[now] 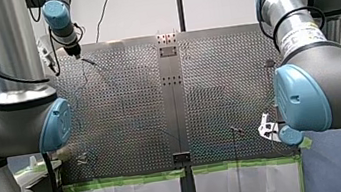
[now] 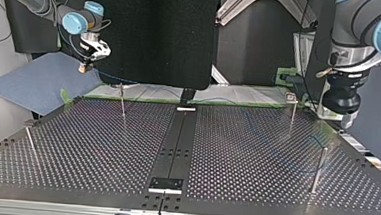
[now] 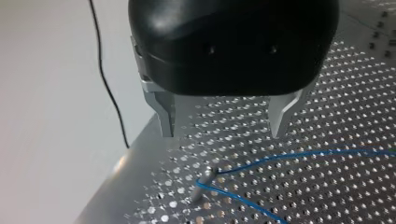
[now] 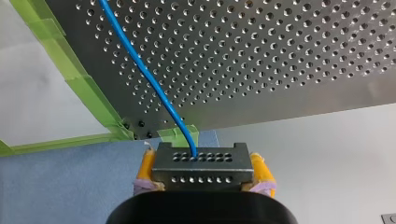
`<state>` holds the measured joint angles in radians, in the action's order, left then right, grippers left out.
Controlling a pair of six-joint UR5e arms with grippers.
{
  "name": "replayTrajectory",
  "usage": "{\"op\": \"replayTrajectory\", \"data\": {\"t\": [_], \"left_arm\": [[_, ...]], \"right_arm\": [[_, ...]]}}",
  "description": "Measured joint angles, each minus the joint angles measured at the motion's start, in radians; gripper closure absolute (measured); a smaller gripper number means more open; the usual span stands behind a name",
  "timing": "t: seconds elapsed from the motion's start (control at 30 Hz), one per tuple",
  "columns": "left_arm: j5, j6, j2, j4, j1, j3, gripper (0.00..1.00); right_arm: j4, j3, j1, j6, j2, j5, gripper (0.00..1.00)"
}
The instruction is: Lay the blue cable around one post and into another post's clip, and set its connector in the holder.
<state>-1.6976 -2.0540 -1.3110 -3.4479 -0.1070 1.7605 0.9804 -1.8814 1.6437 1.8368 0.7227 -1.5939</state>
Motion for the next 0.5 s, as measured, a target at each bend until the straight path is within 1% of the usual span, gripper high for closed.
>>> {"op": "replayTrajectory", "data": {"t": [0.17, 0.33, 0.5], "left_arm": [[0.014, 0.049, -0.016, -0.008, 0.000, -0.029, 0.00], [0.040, 0.093, -0.023, 0.010, -0.001, -0.053, 0.00], [0.047, 0.135, -0.028, 0.017, -0.001, -0.061, 0.00]], "right_arm": [[0.000, 0.000, 0.001, 0.000, 0.000, 0.000, 1.00], [0.000, 0.001, 0.001, 0.000, 0.000, 0.000, 1.00], [0.000, 0.001, 0.002, -0.001, 0.000, 0.000, 1.00]]}}
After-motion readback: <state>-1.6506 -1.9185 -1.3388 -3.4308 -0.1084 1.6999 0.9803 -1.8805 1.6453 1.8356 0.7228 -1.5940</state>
